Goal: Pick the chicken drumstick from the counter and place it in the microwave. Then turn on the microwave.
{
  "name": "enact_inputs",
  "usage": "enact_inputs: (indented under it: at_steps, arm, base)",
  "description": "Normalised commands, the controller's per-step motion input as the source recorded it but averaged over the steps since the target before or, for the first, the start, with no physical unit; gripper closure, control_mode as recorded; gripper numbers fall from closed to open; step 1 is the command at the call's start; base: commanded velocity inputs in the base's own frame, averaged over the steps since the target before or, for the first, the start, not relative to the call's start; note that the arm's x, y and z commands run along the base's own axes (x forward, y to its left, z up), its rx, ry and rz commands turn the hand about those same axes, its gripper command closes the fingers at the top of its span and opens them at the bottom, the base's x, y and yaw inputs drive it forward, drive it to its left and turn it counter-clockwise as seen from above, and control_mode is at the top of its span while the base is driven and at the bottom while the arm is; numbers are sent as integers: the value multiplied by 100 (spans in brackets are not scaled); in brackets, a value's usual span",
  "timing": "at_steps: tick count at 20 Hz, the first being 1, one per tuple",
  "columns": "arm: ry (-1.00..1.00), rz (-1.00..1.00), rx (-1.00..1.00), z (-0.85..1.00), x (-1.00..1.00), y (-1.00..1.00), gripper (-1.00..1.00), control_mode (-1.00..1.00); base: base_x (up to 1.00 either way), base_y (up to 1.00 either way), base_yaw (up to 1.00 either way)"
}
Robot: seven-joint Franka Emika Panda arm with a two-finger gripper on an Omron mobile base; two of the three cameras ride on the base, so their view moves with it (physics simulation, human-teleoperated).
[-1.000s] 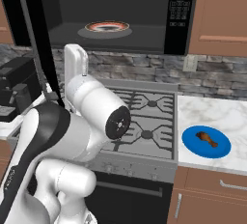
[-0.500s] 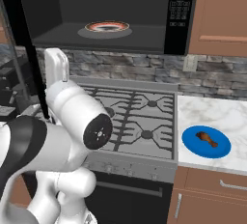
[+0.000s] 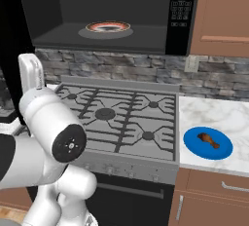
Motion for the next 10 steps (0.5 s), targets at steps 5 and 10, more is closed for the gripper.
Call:
enact_inputs:
  at_steps: [5,10]
  arm:
    - [3,2,0,0,-25,41,-100,-100]
    - [2,1,0,0,-15,42,-100,-100]
  base:
    - [0,0,0]
    - [0,0,0]
